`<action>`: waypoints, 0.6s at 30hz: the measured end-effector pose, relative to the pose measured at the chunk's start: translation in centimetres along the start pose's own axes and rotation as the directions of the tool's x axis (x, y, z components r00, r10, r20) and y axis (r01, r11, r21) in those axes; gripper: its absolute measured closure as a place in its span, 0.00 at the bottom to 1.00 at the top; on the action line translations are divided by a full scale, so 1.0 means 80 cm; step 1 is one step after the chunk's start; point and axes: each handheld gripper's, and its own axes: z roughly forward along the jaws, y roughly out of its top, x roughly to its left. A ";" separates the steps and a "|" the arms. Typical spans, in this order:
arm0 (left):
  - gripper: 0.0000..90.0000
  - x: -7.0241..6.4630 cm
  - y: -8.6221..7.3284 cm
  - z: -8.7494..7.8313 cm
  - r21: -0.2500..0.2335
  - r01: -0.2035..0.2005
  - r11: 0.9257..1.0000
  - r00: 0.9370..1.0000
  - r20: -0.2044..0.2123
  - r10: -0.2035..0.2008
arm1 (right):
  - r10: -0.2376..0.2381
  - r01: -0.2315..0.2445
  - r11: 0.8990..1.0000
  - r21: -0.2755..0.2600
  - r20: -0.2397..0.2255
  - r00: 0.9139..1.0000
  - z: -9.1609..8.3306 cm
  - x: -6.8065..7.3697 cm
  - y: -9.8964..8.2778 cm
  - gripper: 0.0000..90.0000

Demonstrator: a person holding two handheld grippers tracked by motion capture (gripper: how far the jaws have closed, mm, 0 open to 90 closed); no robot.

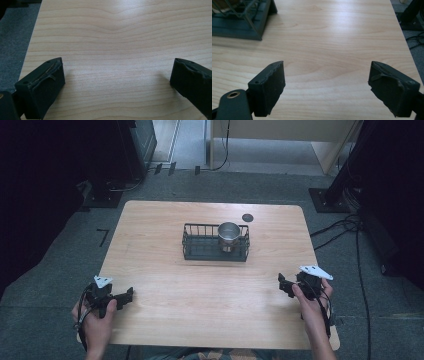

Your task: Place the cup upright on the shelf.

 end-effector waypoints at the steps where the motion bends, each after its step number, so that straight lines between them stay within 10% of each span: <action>1: 0.00 0.000 0.000 0.000 0.000 0.000 1.000 1.000 0.000 0.000 | 0.003 -0.003 1.000 0.003 0.004 1.000 0.000 -0.002 -0.003 0.15; 18: 0.00 0.000 0.000 0.000 0.000 0.000 1.000 1.000 0.000 0.000 | 0.032 -0.035 0.997 0.067 0.049 0.998 0.002 -0.027 -0.050 0.17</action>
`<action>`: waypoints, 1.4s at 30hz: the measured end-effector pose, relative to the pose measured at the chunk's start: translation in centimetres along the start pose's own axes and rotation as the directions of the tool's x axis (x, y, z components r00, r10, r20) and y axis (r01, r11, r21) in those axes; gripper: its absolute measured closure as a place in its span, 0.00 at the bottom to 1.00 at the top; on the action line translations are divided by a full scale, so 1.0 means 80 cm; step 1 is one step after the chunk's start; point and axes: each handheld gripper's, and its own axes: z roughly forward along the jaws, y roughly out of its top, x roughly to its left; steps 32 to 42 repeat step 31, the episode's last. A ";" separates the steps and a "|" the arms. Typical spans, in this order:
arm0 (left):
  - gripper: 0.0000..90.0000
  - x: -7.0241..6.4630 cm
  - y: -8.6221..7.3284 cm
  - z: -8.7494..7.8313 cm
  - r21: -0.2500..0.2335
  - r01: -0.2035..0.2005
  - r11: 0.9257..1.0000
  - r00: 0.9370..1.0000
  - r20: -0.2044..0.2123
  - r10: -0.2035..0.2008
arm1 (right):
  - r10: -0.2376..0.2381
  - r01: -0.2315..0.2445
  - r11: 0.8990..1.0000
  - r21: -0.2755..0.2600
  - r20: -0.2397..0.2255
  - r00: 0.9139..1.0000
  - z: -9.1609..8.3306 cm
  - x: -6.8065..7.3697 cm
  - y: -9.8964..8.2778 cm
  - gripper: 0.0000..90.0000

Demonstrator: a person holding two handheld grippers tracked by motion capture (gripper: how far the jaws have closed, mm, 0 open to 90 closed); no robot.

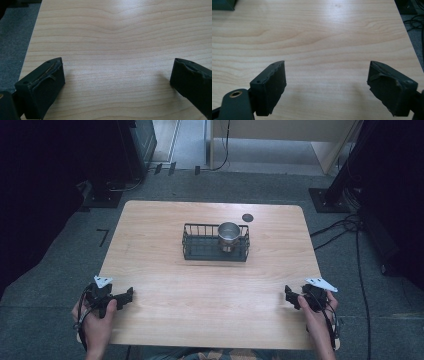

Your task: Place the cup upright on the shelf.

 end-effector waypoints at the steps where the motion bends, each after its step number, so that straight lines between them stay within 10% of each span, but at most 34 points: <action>1: 0.00 0.000 0.000 0.000 0.000 0.001 1.000 1.000 0.000 -0.001 | -0.001 0.001 1.000 0.005 0.004 1.000 0.000 -0.001 -0.003 0.17; 11: 0.00 0.000 0.000 0.000 0.000 0.000 1.000 1.000 0.000 0.000 | -0.041 0.040 0.999 0.023 0.063 0.997 -0.005 -0.006 -0.023 0.17; 42: 0.00 0.000 0.000 0.000 0.000 0.001 1.000 1.000 0.000 -0.001 | -0.023 0.023 1.000 0.011 0.022 0.999 -0.007 -0.008 -0.032 0.13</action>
